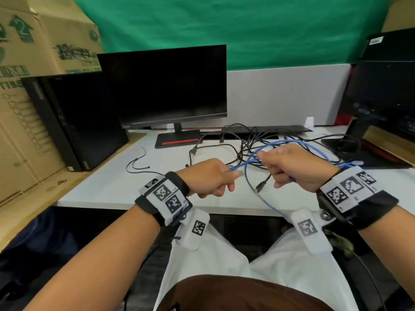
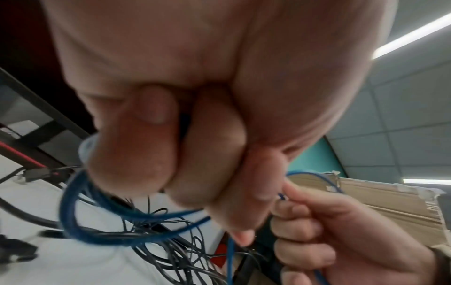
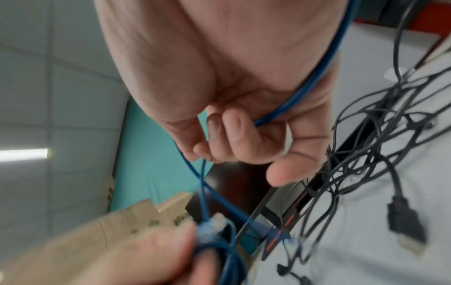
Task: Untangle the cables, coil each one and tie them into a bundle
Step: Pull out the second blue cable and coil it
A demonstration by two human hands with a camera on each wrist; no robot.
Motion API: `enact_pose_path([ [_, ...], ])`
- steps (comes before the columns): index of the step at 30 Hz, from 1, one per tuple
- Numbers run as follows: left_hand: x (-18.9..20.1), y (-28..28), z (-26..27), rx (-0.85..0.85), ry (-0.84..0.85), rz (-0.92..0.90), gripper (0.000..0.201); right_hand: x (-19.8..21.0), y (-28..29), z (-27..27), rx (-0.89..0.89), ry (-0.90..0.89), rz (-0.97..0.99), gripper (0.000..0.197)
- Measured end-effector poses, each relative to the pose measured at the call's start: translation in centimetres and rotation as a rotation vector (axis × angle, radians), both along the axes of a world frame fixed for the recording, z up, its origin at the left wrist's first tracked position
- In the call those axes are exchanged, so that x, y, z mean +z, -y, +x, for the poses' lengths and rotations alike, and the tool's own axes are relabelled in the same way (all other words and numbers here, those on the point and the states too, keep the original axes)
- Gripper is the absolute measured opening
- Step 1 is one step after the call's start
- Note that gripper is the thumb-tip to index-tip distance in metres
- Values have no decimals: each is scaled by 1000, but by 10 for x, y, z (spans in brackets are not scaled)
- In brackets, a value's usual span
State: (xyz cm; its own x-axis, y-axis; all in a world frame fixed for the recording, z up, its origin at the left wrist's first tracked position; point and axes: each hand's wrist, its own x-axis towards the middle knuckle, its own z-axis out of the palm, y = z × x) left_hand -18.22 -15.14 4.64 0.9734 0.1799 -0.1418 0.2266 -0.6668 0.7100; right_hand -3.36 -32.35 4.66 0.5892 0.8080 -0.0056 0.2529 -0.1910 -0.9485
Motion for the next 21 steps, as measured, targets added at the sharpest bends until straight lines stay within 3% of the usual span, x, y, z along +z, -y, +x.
enact_pose_path([
  [3,-7,-11,7,152,104,42,47,8,4,2,94,-161,93,29],
  [7,-11,-24,9,308,267,-429,54,14,6,-3,222,-133,221,19],
  [9,-10,-26,10,332,313,-643,70,8,4,-15,282,-14,171,18],
  [11,-7,-24,12,339,348,-735,76,-3,-1,-32,347,81,99,19],
  [14,-5,-20,14,388,453,-763,45,-18,-10,-62,402,333,-33,14],
  [15,-5,-21,14,402,487,-767,35,-21,-11,-70,390,503,-113,21],
  [18,-5,-28,11,406,543,-773,22,-19,-4,-93,421,946,-401,78],
  [19,-6,-29,10,404,556,-771,23,-12,1,-102,502,979,-431,85],
  [21,-7,-31,8,400,577,-776,28,10,12,-118,685,857,-315,66],
])
